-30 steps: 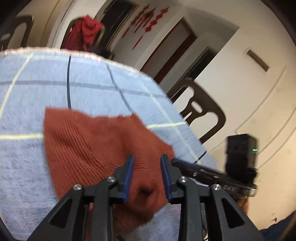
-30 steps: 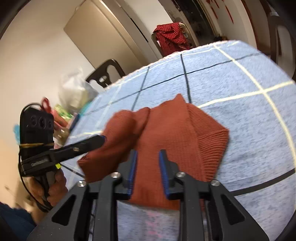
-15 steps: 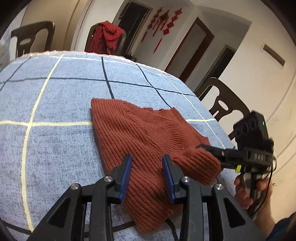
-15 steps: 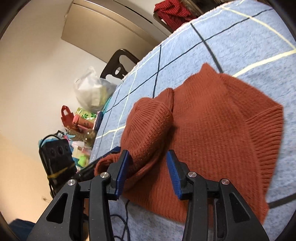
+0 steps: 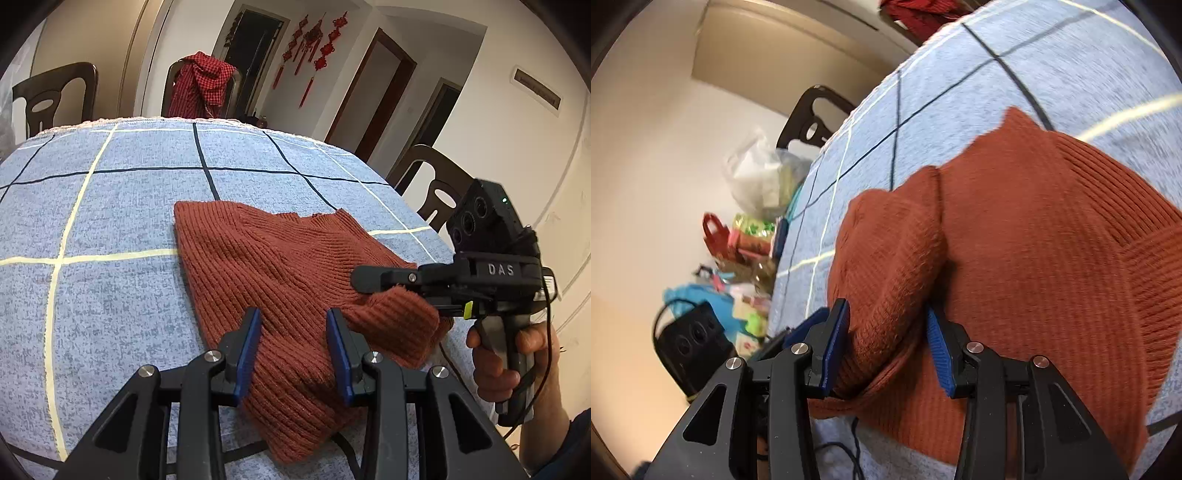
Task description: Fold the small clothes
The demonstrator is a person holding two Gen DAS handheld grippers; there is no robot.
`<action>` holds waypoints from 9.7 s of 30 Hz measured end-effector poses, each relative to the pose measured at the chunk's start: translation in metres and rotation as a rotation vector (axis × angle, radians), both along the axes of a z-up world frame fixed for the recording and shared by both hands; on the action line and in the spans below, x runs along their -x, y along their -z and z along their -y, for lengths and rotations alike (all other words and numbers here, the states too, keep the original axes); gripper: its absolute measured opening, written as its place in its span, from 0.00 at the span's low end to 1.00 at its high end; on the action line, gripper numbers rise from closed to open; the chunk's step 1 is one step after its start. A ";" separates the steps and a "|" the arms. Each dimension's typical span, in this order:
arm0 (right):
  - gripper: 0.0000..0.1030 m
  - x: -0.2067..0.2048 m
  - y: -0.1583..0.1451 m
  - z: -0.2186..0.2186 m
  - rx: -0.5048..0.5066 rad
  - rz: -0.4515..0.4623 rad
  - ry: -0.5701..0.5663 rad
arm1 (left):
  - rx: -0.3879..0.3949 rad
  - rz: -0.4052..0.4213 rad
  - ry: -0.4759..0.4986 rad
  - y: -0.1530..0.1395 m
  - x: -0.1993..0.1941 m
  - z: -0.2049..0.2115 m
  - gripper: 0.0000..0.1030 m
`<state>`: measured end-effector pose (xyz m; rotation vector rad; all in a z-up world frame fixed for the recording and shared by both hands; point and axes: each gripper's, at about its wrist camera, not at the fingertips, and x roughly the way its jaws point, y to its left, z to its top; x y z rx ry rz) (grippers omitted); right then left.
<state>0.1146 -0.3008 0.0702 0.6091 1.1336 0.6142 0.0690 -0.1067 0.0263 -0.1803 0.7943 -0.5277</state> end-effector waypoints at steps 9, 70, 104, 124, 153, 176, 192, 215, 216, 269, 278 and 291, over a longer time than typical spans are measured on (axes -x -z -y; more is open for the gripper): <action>0.15 -0.004 0.008 -0.003 0.035 0.022 -0.029 | 0.008 -0.007 -0.001 -0.005 -0.003 -0.002 0.38; 0.10 0.045 -0.055 0.074 0.428 0.355 0.153 | -0.119 0.063 0.049 -0.023 -0.019 0.060 0.38; 0.23 0.072 -0.031 0.054 0.622 0.370 0.061 | -0.181 0.074 0.027 -0.003 0.018 0.052 0.45; 0.23 0.071 -0.042 0.060 0.581 0.367 0.094 | -0.130 0.057 0.030 -0.007 0.017 0.047 0.47; 0.20 -0.011 -0.037 0.066 0.520 0.319 0.173 | -0.165 0.040 -0.003 -0.006 -0.048 0.066 0.45; 0.20 0.061 -0.031 0.063 0.530 0.338 0.084 | -0.202 0.025 -0.005 -0.004 -0.001 0.052 0.45; 0.34 0.061 -0.032 0.078 0.503 0.301 0.153 | -0.077 -0.030 -0.011 -0.002 -0.005 0.037 0.46; 0.35 0.055 -0.025 0.092 0.438 0.263 0.169 | -0.022 -0.069 0.003 0.006 -0.013 0.035 0.47; 0.35 0.054 -0.025 0.093 0.429 0.257 0.171 | -0.016 -0.074 0.003 0.007 -0.014 0.034 0.47; 0.33 0.029 -0.005 0.103 0.203 0.178 0.158 | 0.018 -0.103 0.018 0.020 -0.021 0.045 0.57; 0.28 0.028 -0.006 0.096 0.217 0.194 0.152 | -0.071 -0.065 0.008 0.012 -0.018 0.060 0.51; 0.19 0.040 -0.044 0.071 0.291 0.299 0.123 | -0.137 0.022 0.013 -0.013 -0.007 0.067 0.37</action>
